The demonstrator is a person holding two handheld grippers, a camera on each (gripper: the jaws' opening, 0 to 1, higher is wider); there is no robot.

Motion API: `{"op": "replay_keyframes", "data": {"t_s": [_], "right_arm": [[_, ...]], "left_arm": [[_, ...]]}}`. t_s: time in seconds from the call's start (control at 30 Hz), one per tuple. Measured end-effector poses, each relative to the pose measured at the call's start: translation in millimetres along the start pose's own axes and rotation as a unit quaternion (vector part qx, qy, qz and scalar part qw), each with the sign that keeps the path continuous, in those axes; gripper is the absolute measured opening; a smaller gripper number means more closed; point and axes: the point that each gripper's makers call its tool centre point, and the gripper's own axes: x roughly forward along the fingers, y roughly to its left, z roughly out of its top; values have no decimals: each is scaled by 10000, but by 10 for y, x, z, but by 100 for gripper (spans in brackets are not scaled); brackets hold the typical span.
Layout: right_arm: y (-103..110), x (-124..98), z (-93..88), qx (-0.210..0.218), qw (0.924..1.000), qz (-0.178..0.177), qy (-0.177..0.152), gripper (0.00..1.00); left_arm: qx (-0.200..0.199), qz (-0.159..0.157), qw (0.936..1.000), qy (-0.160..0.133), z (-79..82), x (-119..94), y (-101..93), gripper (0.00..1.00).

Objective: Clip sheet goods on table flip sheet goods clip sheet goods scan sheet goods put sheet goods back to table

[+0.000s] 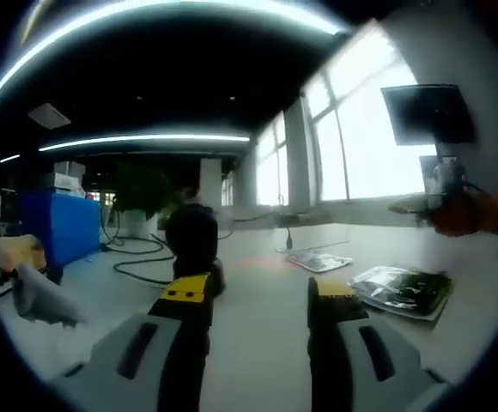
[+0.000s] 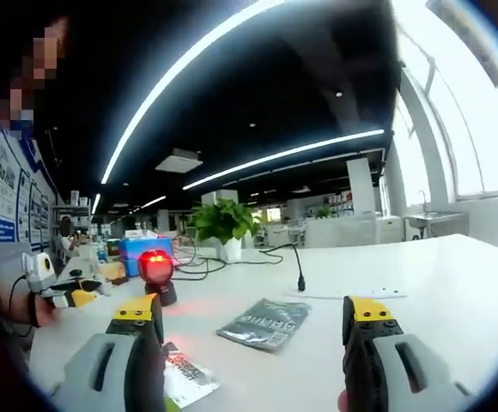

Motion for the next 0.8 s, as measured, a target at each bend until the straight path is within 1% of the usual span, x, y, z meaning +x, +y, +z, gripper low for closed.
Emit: {"op": "replay_keyframes", "data": {"t_s": [0.03, 0.1, 0.17, 0.23, 0.3, 0.33, 0.43, 0.5, 0.6, 0.73, 0.8], "right_arm": [[-13, -42, -23, 46, 9999, -124, -17, 74], [31, -125, -69, 12, 9999, -154, -54, 75], [52, -191, -134, 4, 9998, -188, -16, 75], [38, -220, -176, 192, 9995, -227, -52, 75], [49, -236, -213, 191, 9995, -252, -44, 74], [52, -254, -215, 106, 9995, -287, -59, 74], [60, -313, -209, 107, 9993, -341, -101, 74], [97, -371, -203, 101, 9991, -374, -150, 74], [175, -421, -247, 63, 9993, -355, -107, 74], [295, -467, -276, -50, 9996, -283, -51, 72], [331, -486, -264, -80, 9996, -263, -86, 72]], "left_arm": [[51, -29, 10000, -30, 14, 0, -20, 37], [180, -40, 9998, -38, 22, 3, -37, 38], [253, -6, 9997, -40, 26, 8, -34, 38], [284, -15, 9996, -27, 24, 17, -42, 38], [296, -107, 9995, 30, 1, 22, -82, 38], [283, -148, 9995, 36, -3, 21, -95, 38], [206, -192, 9996, 18, -3, 13, -90, 38], [130, -180, 9998, -4, -1, 7, -69, 38], [-9, -277, 9996, -68, 17, 0, -102, 38], [21, -348, 9994, -32, 4, 2, -146, 38], [30, -358, 9994, -14, 0, 5, -155, 38]]}}
